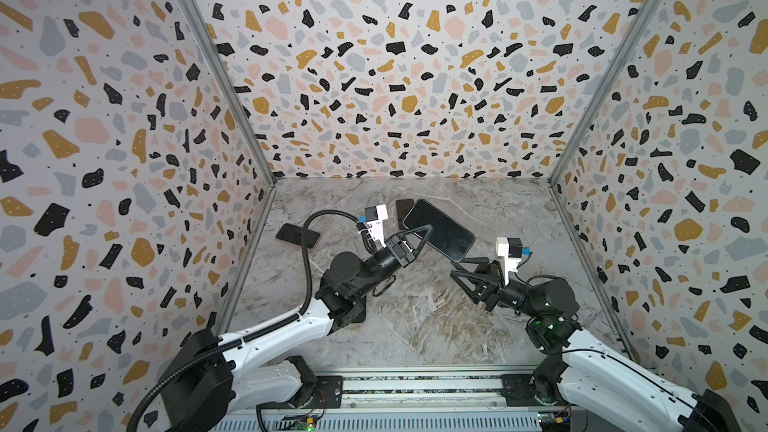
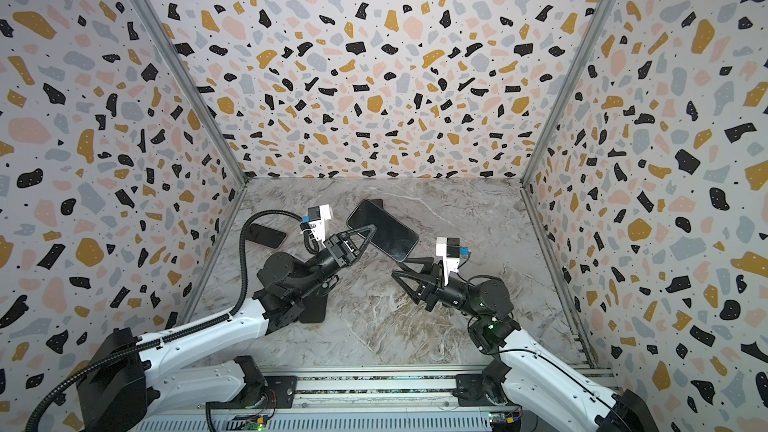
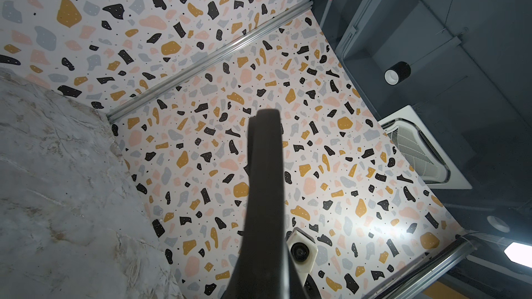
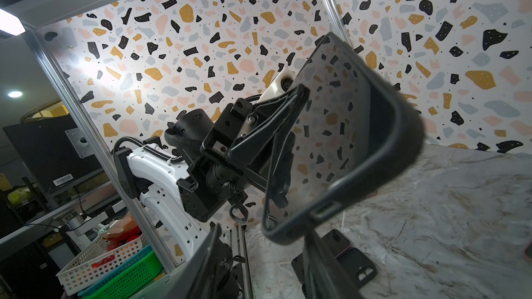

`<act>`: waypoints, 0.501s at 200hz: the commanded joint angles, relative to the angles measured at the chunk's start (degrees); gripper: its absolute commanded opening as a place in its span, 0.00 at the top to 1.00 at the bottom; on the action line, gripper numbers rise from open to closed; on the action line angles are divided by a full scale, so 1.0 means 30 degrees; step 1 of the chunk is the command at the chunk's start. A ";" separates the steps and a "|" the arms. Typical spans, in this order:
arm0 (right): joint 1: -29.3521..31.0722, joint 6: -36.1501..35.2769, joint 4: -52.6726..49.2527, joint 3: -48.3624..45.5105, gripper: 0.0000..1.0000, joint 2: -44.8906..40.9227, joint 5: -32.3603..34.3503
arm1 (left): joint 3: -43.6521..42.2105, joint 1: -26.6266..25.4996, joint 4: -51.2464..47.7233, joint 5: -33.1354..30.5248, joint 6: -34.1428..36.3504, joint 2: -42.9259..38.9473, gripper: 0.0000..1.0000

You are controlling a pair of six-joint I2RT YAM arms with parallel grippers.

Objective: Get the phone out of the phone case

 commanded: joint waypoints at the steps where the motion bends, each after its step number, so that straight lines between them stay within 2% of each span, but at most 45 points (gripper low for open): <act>1: 0.0087 0.0187 0.0892 0.0805 0.55 0.0041 0.0178 | -0.0085 -0.0126 0.1988 -0.0130 0.0028 -0.0622 1.00; 56: 0.0090 0.0212 0.0921 0.1117 0.66 0.0336 0.0151 | -0.0135 -0.0143 0.2018 -0.0147 0.0026 -0.0634 1.00; 100: 0.0068 0.0044 0.0828 0.1177 0.85 0.0509 0.0126 | -0.0130 -0.0264 0.2205 -0.0142 -0.0217 -0.0438 1.00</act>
